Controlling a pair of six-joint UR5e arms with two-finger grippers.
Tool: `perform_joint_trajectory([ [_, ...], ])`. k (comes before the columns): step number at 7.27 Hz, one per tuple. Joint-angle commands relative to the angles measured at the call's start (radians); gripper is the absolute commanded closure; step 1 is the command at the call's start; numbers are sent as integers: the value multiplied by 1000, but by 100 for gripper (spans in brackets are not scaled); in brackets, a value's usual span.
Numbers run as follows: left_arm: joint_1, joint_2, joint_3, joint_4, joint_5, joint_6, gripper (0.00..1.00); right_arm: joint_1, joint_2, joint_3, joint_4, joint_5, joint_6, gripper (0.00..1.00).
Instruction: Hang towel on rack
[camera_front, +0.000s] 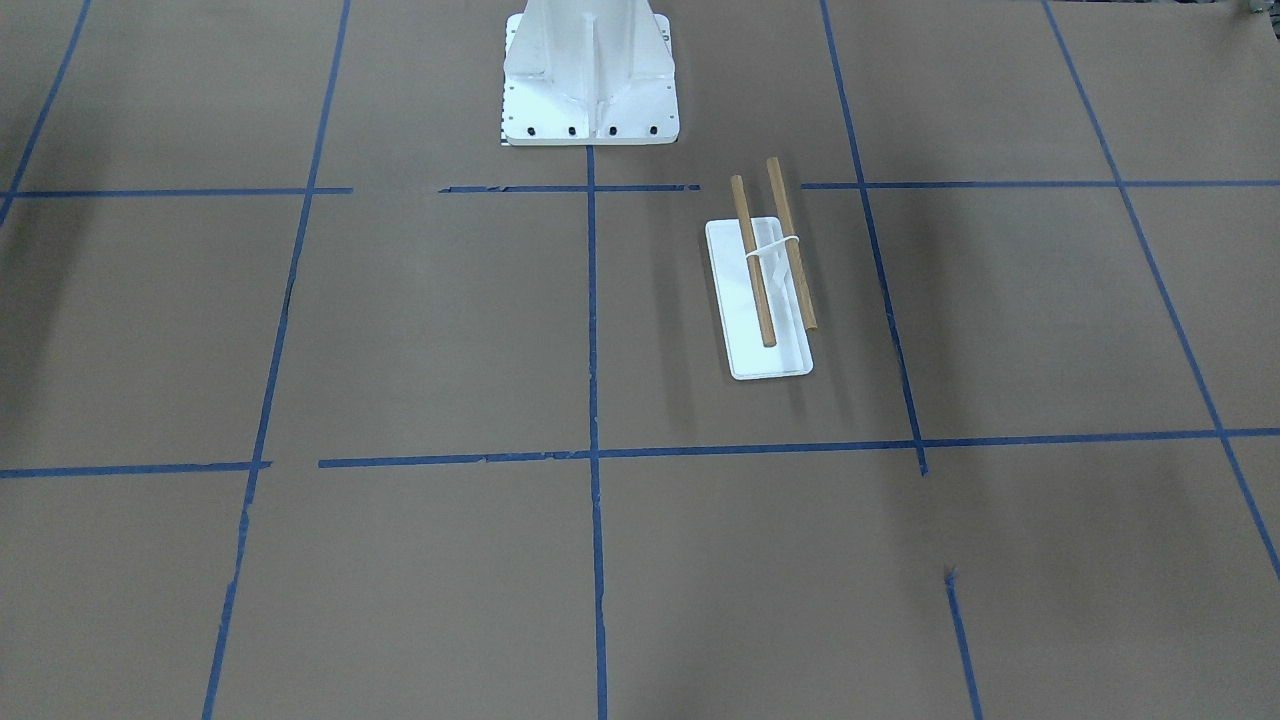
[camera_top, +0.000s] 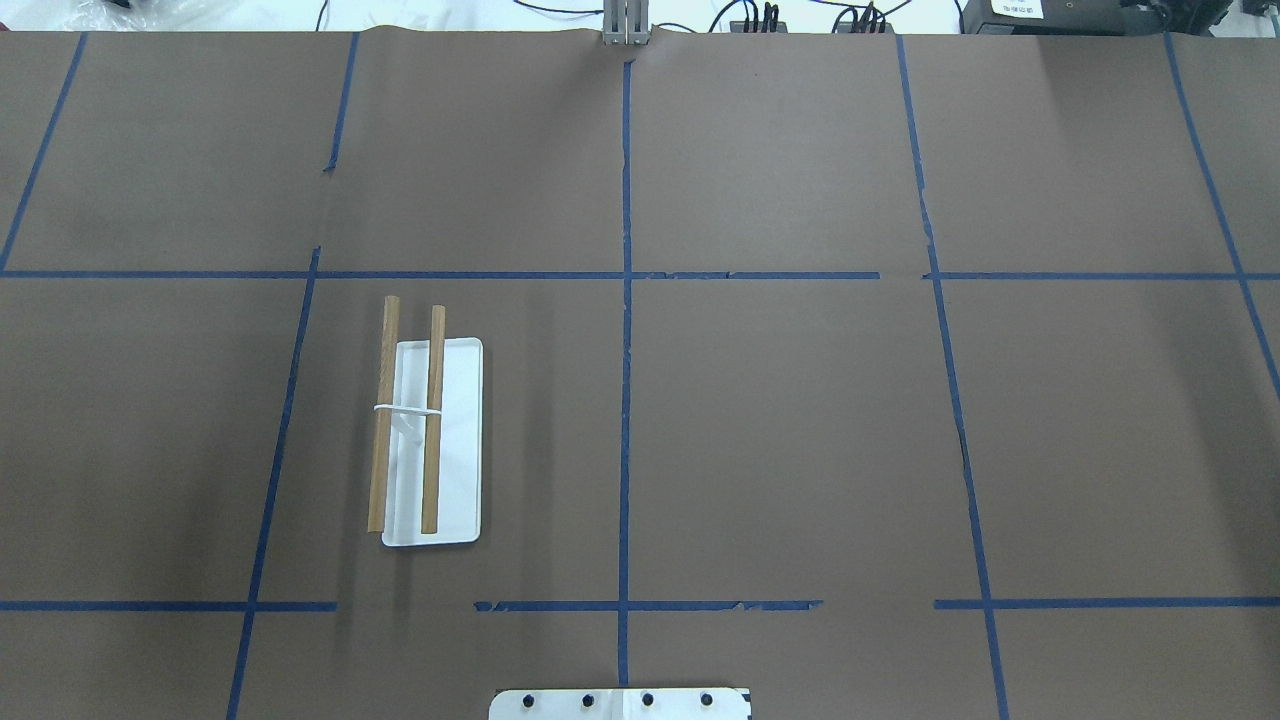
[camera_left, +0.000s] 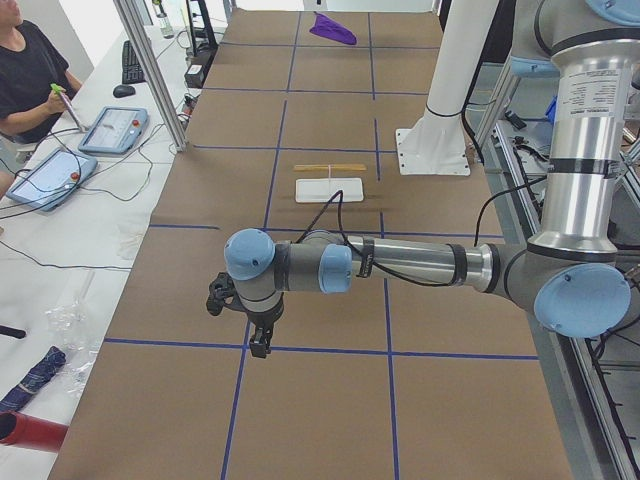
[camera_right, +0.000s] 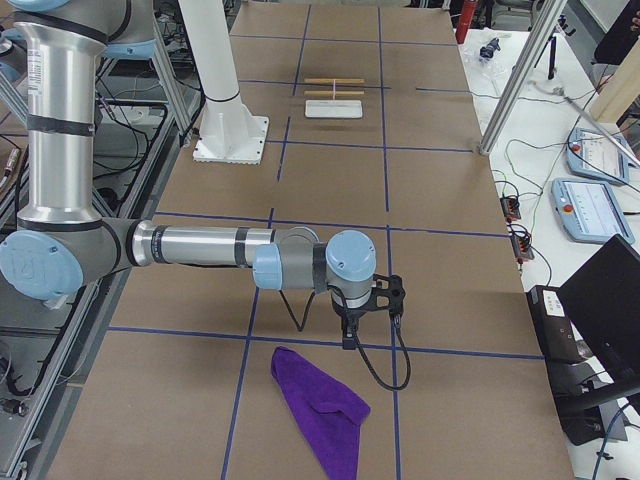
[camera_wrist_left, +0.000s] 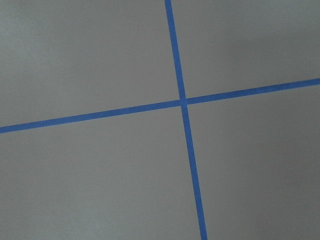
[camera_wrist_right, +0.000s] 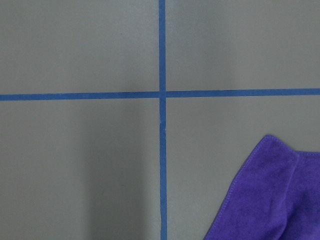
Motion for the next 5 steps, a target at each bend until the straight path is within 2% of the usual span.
perform_joint_trajectory([
  [1, 0, 1, 1, 0, 0, 0, 0, 0, 13, 14, 11, 8, 0, 0],
  [3, 0, -1, -7, 0, 0, 0, 0, -2, 17, 21, 26, 34, 3, 0],
  [4, 0, -1, -10, 0, 0, 0, 0, -8, 13, 6, 85, 33, 16, 0],
  [5, 0, -1, -13, 0, -2, 0, 0, -8, 2, 5, 89, 36, 35, 0],
])
